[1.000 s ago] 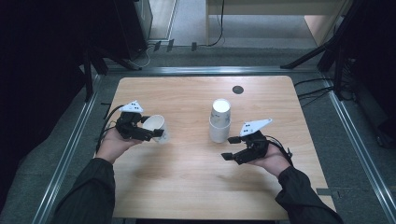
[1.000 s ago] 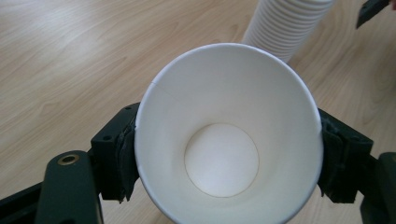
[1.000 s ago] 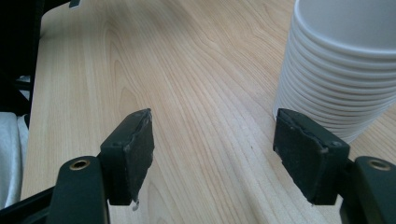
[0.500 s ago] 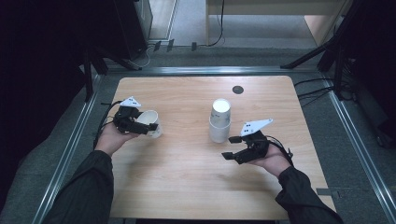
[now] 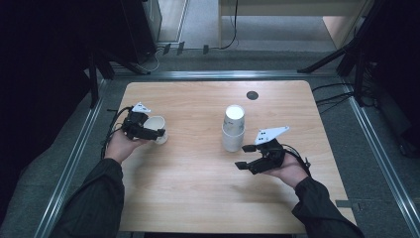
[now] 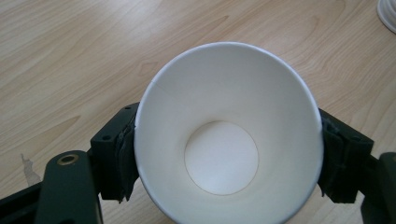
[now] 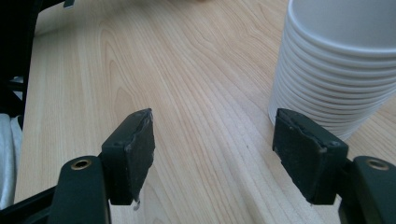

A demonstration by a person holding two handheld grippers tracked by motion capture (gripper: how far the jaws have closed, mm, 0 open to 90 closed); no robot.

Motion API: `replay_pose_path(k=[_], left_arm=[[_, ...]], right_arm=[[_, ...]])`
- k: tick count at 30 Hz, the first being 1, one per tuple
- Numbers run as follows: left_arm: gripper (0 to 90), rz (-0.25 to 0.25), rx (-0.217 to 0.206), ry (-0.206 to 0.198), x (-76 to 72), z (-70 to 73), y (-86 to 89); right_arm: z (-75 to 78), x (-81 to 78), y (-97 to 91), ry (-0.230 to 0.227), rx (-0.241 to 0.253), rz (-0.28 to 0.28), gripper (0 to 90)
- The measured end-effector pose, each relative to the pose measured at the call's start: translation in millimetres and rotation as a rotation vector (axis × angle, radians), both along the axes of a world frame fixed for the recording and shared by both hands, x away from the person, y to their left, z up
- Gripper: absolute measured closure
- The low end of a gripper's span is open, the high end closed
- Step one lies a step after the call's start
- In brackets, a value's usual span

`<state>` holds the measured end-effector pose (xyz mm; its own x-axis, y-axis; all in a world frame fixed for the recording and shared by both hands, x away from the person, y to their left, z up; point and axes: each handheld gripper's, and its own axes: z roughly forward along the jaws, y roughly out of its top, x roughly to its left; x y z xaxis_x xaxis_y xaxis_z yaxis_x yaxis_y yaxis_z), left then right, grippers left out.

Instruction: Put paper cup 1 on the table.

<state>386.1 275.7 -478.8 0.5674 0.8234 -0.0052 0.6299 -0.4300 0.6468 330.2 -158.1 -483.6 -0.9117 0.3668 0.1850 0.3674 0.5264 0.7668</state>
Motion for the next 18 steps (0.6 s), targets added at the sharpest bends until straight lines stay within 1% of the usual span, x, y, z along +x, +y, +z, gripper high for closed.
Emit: replay_pose_path(k=[3,8,13,18], left_arm=[[21.8,0.005,0.018,-0.007,0.9,-1.4,-1.5],[21.5,0.002,0.018,0.0,2.3,-4.2,-3.0],[21.3,0.0,0.028,-0.012,2.6,-4.8,-3.7],[21.2,0.002,0.033,-0.005,3.4,-6.7,-4.1]], right_arm=[[0.0,0.1,-0.2,0.001,0.0,-0.002,30.1],[0.4,0.0,-0.4,-0.001,0.003,-0.002,30.5],[0.3,0.1,-0.3,0.0,0.003,-0.002,30.6],[0.4,-0.2,-0.1,-0.001,0.002,0.001,30.7]])
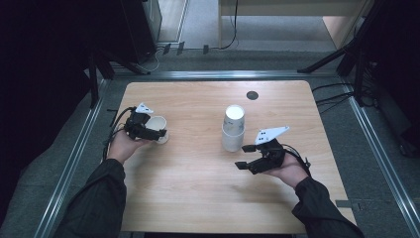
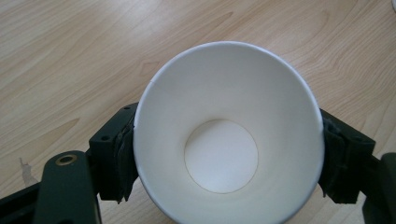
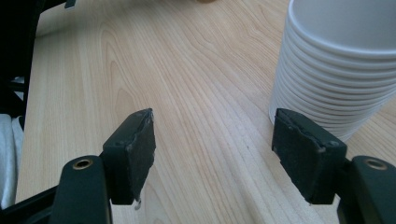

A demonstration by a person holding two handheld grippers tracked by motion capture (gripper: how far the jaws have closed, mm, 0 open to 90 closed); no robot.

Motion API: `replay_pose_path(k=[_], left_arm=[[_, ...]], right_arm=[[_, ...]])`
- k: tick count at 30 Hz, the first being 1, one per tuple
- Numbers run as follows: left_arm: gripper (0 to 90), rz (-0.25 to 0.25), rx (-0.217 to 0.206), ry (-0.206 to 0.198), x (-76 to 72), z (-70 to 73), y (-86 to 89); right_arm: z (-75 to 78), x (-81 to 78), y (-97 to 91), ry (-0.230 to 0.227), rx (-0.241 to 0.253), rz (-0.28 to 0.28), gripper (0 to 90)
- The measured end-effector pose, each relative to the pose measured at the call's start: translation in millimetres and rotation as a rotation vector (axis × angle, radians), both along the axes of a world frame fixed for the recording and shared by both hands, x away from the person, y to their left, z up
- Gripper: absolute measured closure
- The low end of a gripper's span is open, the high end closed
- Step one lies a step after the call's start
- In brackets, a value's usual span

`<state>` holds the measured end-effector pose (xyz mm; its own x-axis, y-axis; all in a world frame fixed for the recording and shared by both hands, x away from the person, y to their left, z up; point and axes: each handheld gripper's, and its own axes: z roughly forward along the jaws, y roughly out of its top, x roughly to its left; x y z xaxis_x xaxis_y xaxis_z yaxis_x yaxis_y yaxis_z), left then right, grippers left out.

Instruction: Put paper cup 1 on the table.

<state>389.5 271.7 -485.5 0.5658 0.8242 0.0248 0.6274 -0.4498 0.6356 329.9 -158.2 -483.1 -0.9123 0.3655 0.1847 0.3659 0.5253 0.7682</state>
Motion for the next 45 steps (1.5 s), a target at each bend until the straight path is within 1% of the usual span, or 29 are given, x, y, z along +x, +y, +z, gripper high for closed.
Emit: replay_pose_path(k=[4,8,12,16,20,23,27,29,31,34,36,38,39,40,42,45], left_arm=[[20.9,-0.006,0.005,0.007,0.3,-1.4,-1.2],[20.7,-0.01,0.021,0.005,0.0,-2.9,-4.4],[20.6,-0.016,0.025,0.001,-0.7,-3.4,-5.8],[19.9,-0.011,0.016,0.005,-1.3,-3.9,-4.2],[18.1,-0.008,0.004,0.018,-0.8,-4.3,-3.1],[13.4,-0.003,0.0,0.035,-0.3,-6.1,-1.7],[12.0,0.006,-0.033,0.043,-0.7,-7.1,2.3],[10.4,0.002,-0.047,0.049,-1.2,-6.4,2.9],[10.2,-0.003,-0.048,0.046,-1.6,-5.8,2.9],[9.0,-0.001,-0.055,0.053,-1.5,-4.9,4.5],[7.5,0.001,-0.072,0.054,-1.7,-4.5,5.3],[7.0,-0.002,-0.08,0.055,-2.1,-3.4,6.7],[4.5,0.0,-0.089,0.057,-2.4,-2.9,6.8],[2.0,0.005,-0.09,0.058,-2.5,-2.2,7.3],[1.9,0.009,-0.099,0.057,-3.5,-0.2,9.0],[1.9,0.013,-0.13,0.057,-5.5,4.7,12.2]], right_arm=[[-0.2,0.2,0.0,0.002,-0.001,0.002,30.7],[-0.6,-0.2,0.4,0.001,-0.007,0.003,30.8],[0.0,0.1,-0.2,-0.001,-0.003,0.001,30.9],[0.7,0.3,-0.4,-0.004,0.0,0.001,30.9],[0.7,0.6,-0.5,-0.006,0.001,-0.001,31.0],[0.3,0.5,-0.3,-0.002,-0.003,0.0,31.0],[0.6,0.4,-0.4,-0.003,-0.001,0.0,31.2],[0.4,0.6,-0.5,-0.003,-0.001,-0.001,31.2],[0.5,0.7,-0.5,-0.002,-0.001,-0.001,31.2],[0.8,0.6,-0.4,-0.007,0.0,0.0,31.2],[1.0,0.6,-0.5,-0.005,0.002,-0.002,31.2],[1.3,0.9,-0.8,-0.007,0.002,-0.002,31.2],[1.3,1.1,-1.0,-0.007,0.002,-0.002,31.2],[1.3,1.1,-1.0,-0.007,0.003,-0.003,31.2],[1.6,1.1,-1.2,-0.007,0.003,-0.002,31.2],[1.7,1.3,-1.4,-0.009,0.005,-0.003,31.2]])
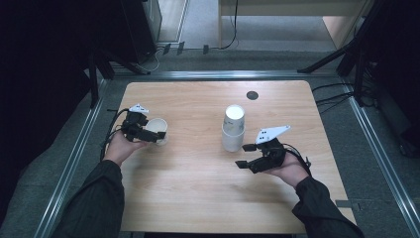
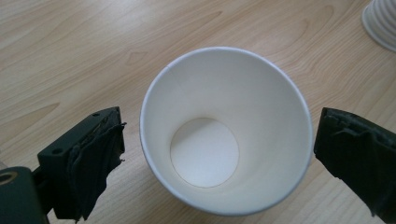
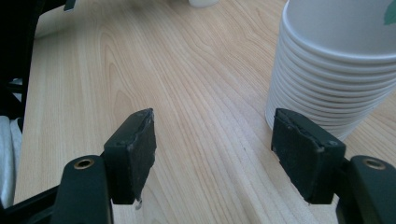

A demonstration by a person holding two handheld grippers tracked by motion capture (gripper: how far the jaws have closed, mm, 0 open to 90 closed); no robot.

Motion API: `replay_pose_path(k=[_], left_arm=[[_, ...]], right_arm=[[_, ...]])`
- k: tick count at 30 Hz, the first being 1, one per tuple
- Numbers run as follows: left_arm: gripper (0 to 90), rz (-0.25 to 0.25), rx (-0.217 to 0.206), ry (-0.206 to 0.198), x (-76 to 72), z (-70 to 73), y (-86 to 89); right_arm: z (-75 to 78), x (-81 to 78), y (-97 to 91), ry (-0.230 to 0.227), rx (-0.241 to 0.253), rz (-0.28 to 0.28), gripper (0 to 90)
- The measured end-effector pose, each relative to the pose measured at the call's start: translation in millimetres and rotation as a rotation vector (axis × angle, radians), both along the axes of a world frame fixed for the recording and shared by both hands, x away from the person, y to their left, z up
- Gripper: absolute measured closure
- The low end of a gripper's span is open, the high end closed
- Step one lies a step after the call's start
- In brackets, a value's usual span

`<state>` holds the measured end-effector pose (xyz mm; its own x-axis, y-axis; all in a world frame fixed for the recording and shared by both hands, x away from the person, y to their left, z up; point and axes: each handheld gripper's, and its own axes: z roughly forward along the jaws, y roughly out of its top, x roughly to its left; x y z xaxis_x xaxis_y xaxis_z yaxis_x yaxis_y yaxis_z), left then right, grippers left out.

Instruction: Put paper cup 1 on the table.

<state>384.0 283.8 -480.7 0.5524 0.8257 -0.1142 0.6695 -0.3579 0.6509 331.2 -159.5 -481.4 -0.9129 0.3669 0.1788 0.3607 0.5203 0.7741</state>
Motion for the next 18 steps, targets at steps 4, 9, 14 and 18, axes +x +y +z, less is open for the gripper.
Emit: replay_pose_path(k=[4,9,14,18], left_arm=[[1.9,-0.002,-0.016,-0.013,-4.2,9.1,3.5],[2.0,0.001,-0.056,-0.013,-10.2,22.0,6.2],[2.2,-0.02,-0.072,-0.018,-16.6,32.6,4.4],[2.2,-0.049,-0.079,-0.027,-22.3,42.9,-0.5]], right_arm=[[0.5,0.1,-0.6,0.0,0.001,-0.004,31.3],[1.0,0.0,-1.0,0.003,0.001,-0.006,31.3],[1.5,0.3,-1.9,0.004,0.0,-0.01,31.3],[2.0,0.8,-2.8,0.0,0.003,-0.012,31.3]])
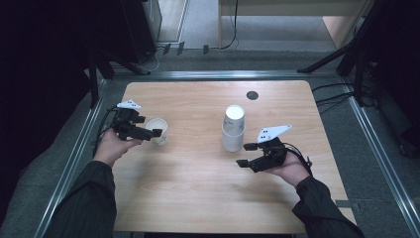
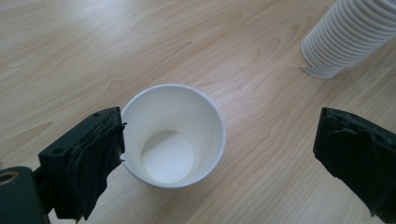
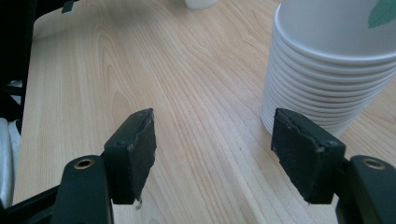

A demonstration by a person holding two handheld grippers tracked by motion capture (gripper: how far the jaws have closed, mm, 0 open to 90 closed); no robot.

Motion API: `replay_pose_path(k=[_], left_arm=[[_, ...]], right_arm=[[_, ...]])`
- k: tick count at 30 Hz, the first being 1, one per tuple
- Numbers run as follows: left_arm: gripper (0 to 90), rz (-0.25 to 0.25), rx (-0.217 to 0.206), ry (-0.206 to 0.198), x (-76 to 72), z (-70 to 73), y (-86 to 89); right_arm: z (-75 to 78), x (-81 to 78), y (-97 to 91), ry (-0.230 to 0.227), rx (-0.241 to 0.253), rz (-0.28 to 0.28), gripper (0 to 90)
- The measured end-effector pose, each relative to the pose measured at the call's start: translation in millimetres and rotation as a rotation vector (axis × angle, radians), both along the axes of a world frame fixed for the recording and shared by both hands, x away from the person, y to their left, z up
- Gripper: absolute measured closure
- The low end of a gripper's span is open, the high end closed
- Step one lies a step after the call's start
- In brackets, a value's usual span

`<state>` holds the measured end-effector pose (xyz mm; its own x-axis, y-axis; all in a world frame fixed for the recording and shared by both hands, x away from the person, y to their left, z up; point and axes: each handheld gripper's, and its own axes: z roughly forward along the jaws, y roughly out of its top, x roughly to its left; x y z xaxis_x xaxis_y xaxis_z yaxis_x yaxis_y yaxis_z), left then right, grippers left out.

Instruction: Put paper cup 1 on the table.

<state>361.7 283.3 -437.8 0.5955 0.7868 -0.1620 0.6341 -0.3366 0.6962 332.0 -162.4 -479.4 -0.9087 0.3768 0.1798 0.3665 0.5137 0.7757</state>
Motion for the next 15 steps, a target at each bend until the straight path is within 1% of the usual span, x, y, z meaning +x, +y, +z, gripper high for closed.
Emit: replay_pose_path(k=[3,4,7,9,10,12,15], left_arm=[[2.2,-0.009,-0.019,-0.012,-3.7,6.0,-4.3],[2.2,-0.011,-0.021,-0.016,-4.7,7.2,-5.6],[2.2,-0.031,-0.029,-0.022,-8.8,10.9,-12.2],[2.2,-0.048,-0.026,-0.032,-11.2,12.0,-16.8],[2.2,-0.054,-0.022,-0.031,-11.8,12.1,-18.7],[2.2,-0.064,-0.021,-0.026,-12.3,11.6,-21.3],[2.2,-0.081,-0.02,-0.026,-14.7,11.8,-27.7]], right_arm=[[0.4,-0.1,-0.7,-0.002,-0.002,0.002,31.7],[0.7,0.5,-1.1,-0.008,-0.006,0.001,31.8],[1.7,0.8,-2.0,-0.007,-0.007,-0.007,31.8],[2.5,0.9,-2.9,-0.008,-0.008,-0.01,32.5],[2.8,1.0,-3.6,-0.003,-0.004,-0.005,34.2],[3.4,0.5,-4.4,-0.01,-0.005,0.005,34.2],[4.0,0.6,-5.2,-0.01,-0.007,0.004,34.2]])
